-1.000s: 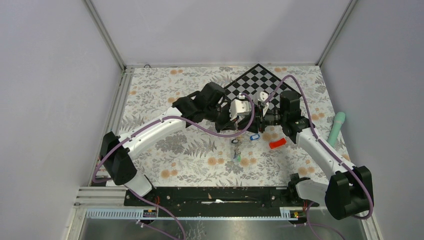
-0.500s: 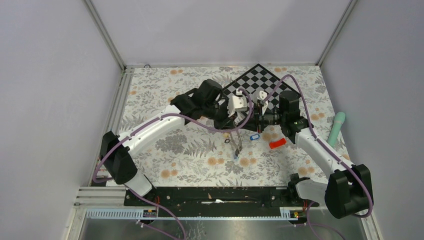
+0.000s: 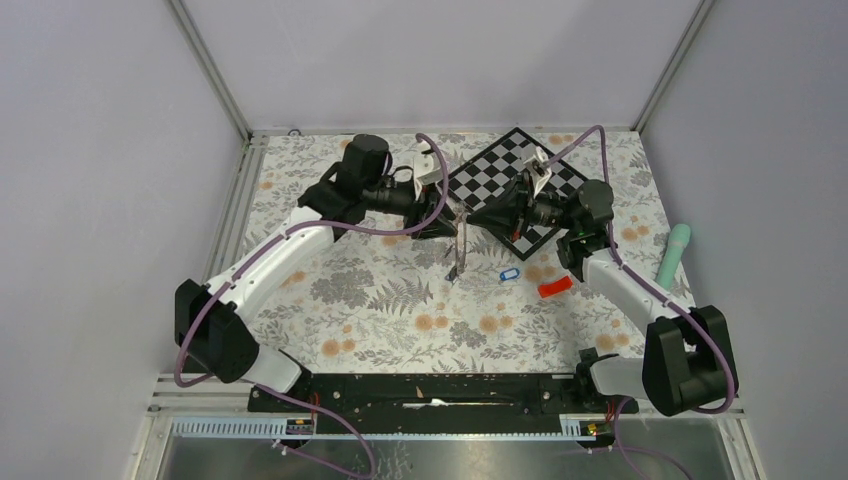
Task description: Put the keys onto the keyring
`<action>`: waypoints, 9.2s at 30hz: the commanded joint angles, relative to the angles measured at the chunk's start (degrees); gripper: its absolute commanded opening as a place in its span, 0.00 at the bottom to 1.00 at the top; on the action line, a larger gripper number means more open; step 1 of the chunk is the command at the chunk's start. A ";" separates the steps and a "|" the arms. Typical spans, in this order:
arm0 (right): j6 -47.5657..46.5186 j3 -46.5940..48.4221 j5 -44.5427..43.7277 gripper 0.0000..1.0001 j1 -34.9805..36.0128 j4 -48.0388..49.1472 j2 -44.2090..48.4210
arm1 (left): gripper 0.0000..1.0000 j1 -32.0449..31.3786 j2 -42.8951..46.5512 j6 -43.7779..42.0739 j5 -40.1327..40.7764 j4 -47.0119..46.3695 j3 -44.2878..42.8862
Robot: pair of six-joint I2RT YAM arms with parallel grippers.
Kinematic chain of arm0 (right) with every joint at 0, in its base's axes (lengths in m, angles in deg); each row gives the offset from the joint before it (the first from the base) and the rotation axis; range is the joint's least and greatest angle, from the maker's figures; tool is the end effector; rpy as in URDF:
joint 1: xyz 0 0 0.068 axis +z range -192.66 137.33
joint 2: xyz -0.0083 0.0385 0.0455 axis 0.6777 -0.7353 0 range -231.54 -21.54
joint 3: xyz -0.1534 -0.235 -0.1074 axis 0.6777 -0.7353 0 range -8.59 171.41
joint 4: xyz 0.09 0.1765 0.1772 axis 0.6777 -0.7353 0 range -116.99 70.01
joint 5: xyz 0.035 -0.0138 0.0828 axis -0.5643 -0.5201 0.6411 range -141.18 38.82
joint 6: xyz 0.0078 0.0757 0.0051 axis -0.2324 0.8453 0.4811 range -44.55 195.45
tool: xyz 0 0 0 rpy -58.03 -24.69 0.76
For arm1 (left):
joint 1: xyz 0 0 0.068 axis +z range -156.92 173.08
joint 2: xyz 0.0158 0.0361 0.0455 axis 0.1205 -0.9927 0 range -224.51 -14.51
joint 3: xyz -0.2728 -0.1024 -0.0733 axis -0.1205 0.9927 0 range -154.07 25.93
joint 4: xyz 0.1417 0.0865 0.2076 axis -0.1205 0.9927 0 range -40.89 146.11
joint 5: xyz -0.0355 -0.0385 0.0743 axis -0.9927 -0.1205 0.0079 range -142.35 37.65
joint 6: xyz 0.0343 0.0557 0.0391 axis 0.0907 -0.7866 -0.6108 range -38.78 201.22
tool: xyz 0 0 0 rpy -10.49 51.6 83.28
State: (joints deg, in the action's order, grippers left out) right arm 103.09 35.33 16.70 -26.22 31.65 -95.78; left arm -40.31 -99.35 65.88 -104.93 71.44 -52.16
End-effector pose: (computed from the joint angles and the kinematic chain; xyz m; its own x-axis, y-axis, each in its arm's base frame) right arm 0.2496 0.1361 0.3565 -0.1244 0.1454 -0.9815 -0.9895 0.0558 0.1336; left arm 0.2621 -0.2341 0.3800 -0.1496 0.2911 -0.9449 0.9887 0.0502 -0.1411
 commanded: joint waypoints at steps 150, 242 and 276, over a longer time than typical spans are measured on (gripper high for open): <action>-57.81 8.89 -44.09 0.31 -3.53 -74.36 -20.70 | 0.00 -3.62 9.08 -13.12 17.93 11.07 3.99; -36.15 11.45 -3.78 0.00 2.99 -55.07 1.77 | 0.00 -13.36 5.56 -10.50 27.65 -2.55 4.88; -36.86 11.45 -8.02 0.00 3.00 -55.94 0.19 | 0.00 -13.45 6.61 -10.86 24.42 -1.87 5.13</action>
State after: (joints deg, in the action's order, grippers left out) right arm 66.77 46.70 9.77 -23.49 -25.31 -95.30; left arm -53.45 -95.35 54.91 -77.63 73.34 -46.63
